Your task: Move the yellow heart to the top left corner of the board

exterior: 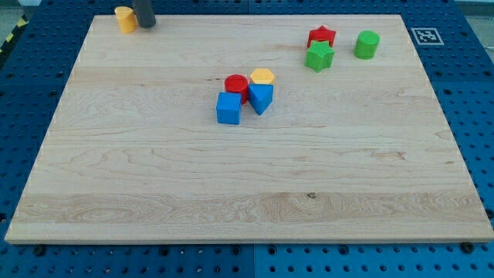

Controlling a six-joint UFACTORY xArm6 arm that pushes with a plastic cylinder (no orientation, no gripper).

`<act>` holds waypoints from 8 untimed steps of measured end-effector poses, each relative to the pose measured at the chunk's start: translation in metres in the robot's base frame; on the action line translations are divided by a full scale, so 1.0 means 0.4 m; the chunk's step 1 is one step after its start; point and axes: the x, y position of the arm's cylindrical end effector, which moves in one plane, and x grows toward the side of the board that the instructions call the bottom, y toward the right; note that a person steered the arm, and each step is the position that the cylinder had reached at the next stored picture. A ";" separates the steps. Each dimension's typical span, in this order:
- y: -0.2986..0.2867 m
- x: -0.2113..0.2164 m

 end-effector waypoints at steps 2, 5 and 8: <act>-0.018 0.000; -0.072 0.000; 0.234 -0.055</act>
